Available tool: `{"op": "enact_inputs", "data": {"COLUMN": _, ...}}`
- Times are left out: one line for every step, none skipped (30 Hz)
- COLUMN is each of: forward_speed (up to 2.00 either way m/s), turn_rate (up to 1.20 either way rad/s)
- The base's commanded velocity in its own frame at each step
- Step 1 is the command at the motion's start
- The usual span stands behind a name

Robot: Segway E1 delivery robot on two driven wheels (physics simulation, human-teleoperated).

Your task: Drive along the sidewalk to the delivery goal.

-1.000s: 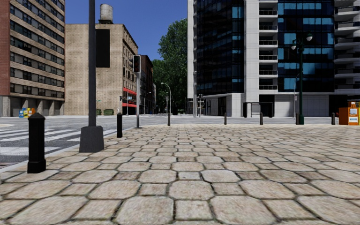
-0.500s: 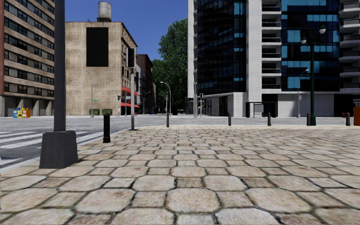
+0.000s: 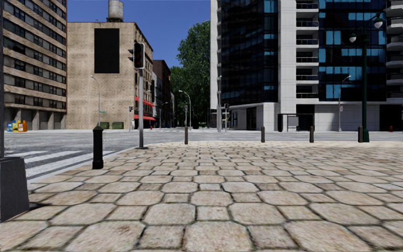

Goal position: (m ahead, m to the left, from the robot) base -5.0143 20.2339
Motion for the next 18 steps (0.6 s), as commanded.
{"op": "enact_inputs", "data": {"forward_speed": 1.92, "turn_rate": 0.00}}
{"op": "enact_inputs", "data": {"forward_speed": 1.92, "turn_rate": 0.00}}
{"op": "enact_inputs", "data": {"forward_speed": 1.86, "turn_rate": 0.17}}
{"op": "enact_inputs", "data": {"forward_speed": 1.76, "turn_rate": 0.41}}
{"op": "enact_inputs", "data": {"forward_speed": 1.76, "turn_rate": 0.41}}
{"op": "enact_inputs", "data": {"forward_speed": 1.65, "turn_rate": 0.58}}
{"op": "enact_inputs", "data": {"forward_speed": 1.62, "turn_rate": 0.65}}
{"op": "enact_inputs", "data": {"forward_speed": 1.61, "turn_rate": 0.67}}
{"op": "enact_inputs", "data": {"forward_speed": 1.61, "turn_rate": 0.67}}
{"op": "enact_inputs", "data": {"forward_speed": 1.60, "turn_rate": 0.68}}
{"op": "enact_inputs", "data": {"forward_speed": 1.59, "turn_rate": 0.73}}
{"op": "enact_inputs", "data": {"forward_speed": 1.55, "turn_rate": 0.74}}
{"op": "enact_inputs", "data": {"forward_speed": 1.55, "turn_rate": 0.74}}
{"op": "enact_inputs", "data": {"forward_speed": 1.50, "turn_rate": 0.75}}
{"op": "enact_inputs", "data": {"forward_speed": 1.49, "turn_rate": 0.78}}
{"op": "enact_inputs", "data": {"forward_speed": 1.48, "turn_rate": 0.92}}
{"op": "enact_inputs", "data": {"forward_speed": 1.44, "turn_rate": 1.01}}
{"op": "enact_inputs", "data": {"forward_speed": 1.44, "turn_rate": 1.01}}
